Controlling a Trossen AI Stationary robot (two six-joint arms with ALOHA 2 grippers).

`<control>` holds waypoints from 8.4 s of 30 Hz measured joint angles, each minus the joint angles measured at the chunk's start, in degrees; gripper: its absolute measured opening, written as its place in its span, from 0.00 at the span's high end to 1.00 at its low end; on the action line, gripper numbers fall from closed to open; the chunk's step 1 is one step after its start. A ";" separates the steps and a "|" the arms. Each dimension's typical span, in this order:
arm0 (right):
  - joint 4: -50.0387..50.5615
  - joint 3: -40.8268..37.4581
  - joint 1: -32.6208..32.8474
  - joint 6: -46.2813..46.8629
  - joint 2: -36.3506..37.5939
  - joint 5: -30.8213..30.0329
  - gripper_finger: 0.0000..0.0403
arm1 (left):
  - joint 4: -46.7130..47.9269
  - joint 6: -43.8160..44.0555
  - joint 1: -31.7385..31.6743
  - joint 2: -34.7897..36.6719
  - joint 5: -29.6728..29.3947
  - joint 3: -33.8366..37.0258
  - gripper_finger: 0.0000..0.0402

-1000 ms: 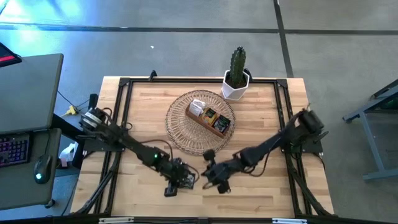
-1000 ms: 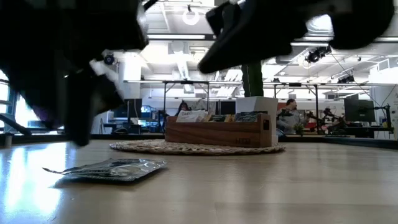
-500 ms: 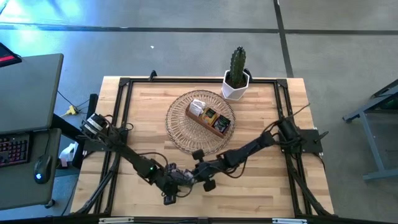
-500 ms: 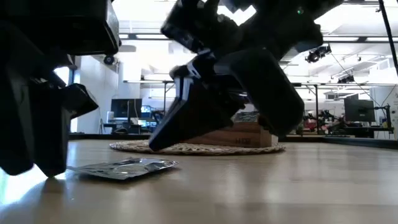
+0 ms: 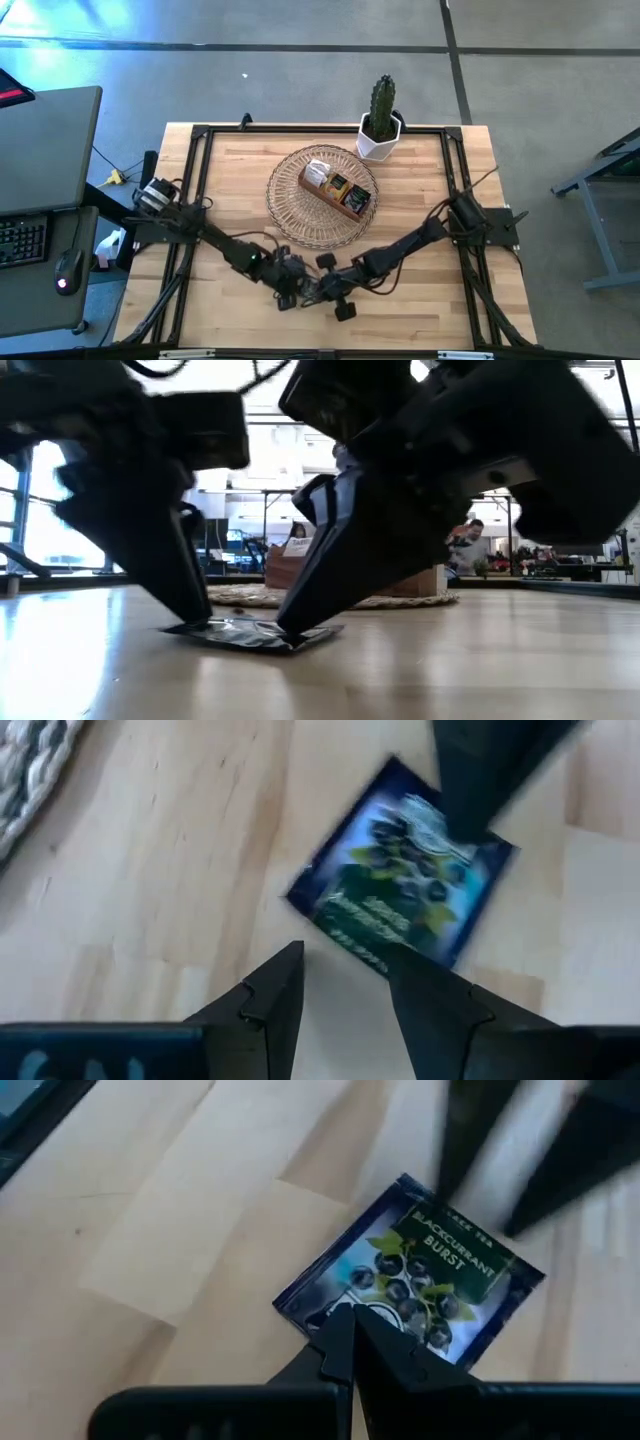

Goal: Pick & Place Tea
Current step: Put the purple tea pack into the right section of the wooden organizer, then return to Home Position

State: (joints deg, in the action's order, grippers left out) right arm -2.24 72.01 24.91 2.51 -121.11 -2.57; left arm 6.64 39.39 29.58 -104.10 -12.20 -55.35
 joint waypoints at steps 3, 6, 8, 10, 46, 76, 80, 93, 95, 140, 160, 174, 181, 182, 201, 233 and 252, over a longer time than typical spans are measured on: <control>0.04 0.00 1.08 0.69 -0.01 -0.46 1.00 | -0.84 -1.63 -2.14 -0.04 2.69 0.00 0.64; 0.13 -0.02 1.96 1.54 -0.01 -0.53 0.99 | -1.42 -1.70 -4.17 -0.06 5.51 0.00 0.64; 0.14 -0.02 2.41 1.53 -0.01 -1.32 0.99 | -2.68 -1.60 -5.48 -0.07 8.26 0.02 0.64; 0.21 -0.05 3.01 1.09 0.05 -3.34 1.00 | -4.05 -0.72 -6.44 -0.10 12.40 0.04 0.64; 4.86 -0.17 4.43 4.11 -0.08 -18.77 1.00 | -6.48 17.44 -6.72 -0.10 17.72 -0.15 0.68; 4.11 -0.28 4.68 11.00 -0.27 -24.52 1.00 | -3.31 15.98 -7.19 0.00 11.93 -0.16 0.75; 3.90 -0.28 4.68 10.86 -0.27 -24.38 1.00 | -3.36 12.99 -7.97 -0.01 11.82 -0.16 0.80; 1.39 -0.26 4.65 9.10 -0.27 -22.73 0.92 | -3.51 5.40 -12.25 -0.01 13.20 -0.17 0.99; 1.30 -0.26 4.65 9.13 -0.18 -22.71 0.88 | -3.59 3.51 -12.82 -0.04 13.92 -0.17 1.00; 52.94 -31.61 22.66 69.99 51.49 -30.89 0.99 | 13.07 -86.18 -26.60 -9.80 -19.76 -31.67 1.00; 38.03 -36.33 22.66 56.00 56.62 -34.48 0.99 | 12.85 -87.68 -26.58 -9.74 -13.83 -31.69 0.83; 38.59 -34.61 22.62 36.48 59.10 -42.12 0.99 | 24.21 -50.26 -23.24 -4.76 -28.24 -31.46 0.63; 38.76 -31.95 22.64 29.92 66.01 -38.91 0.99 | 39.03 -32.86 -23.19 8.17 -16.86 -32.00 0.63; 38.45 -31.86 22.64 29.24 67.09 -38.34 0.99 | 43.17 -30.85 -23.07 10.67 -15.85 -31.68 0.63; 24.57 -33.51 21.66 17.49 85.74 -37.41 0.96 | 43.81 4.08 6.97 48.54 -37.47 -1.22 0.63; 9.83 -59.71 2.38 0.27 116.44 -0.19 0.93 | -5.94 -27.20 -19.62 80.24 -11.05 36.11 0.63; 11.40 -60.59 2.34 -2.67 121.01 -4.10 0.93 | -16.36 -31.35 -19.45 99.55 -11.13 51.54 0.63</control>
State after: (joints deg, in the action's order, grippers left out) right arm 9.16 11.42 27.24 -0.15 -0.10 -6.67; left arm -9.71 8.04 10.13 -4.55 -23.33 -3.82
